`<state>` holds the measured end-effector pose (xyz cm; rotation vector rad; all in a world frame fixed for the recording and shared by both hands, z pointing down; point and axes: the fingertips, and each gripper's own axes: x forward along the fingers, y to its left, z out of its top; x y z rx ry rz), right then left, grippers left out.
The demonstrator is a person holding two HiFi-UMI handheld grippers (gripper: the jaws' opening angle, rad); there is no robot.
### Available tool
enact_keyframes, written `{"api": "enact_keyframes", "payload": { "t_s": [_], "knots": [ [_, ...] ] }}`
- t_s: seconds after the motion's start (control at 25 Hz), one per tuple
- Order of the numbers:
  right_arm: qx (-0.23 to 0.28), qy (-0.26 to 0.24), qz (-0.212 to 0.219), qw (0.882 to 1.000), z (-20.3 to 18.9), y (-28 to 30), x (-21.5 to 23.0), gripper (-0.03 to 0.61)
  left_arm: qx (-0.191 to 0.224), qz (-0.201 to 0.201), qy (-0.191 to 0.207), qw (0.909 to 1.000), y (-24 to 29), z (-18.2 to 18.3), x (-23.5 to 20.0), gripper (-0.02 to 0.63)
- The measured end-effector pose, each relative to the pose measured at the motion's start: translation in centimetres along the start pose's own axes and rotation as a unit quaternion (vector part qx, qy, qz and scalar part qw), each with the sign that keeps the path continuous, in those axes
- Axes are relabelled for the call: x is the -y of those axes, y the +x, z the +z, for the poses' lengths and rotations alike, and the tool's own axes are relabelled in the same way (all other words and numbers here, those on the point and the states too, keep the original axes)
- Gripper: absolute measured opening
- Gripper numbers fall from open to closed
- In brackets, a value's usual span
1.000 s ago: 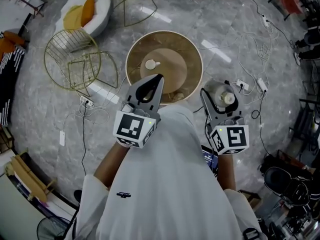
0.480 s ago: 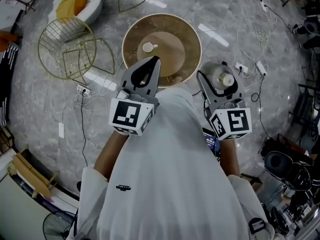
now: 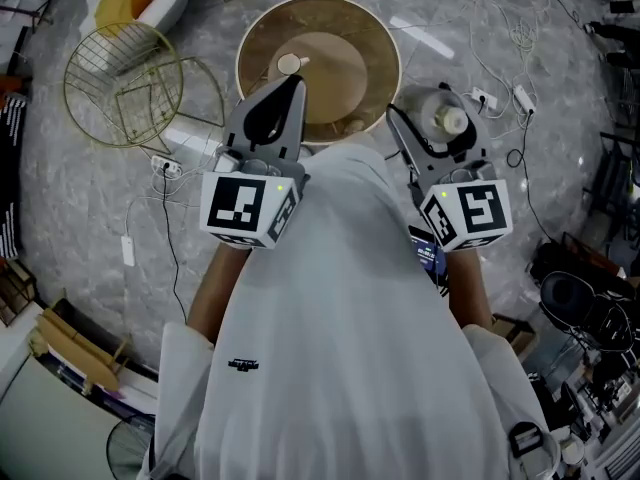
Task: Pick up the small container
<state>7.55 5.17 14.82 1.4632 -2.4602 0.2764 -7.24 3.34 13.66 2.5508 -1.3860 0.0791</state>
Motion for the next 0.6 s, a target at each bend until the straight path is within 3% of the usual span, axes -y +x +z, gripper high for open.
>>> {"api": "enact_keyframes", "payload": {
  "t_s": [0.6],
  "knots": [
    [-0.007, 0.000, -0.006, 1.000, 0.6, 1.5, -1.4, 0.337, -0.005, -0.005, -0.015, 0.9999, -0.2, -0.3, -1.9, 0.024]
  ]
}}
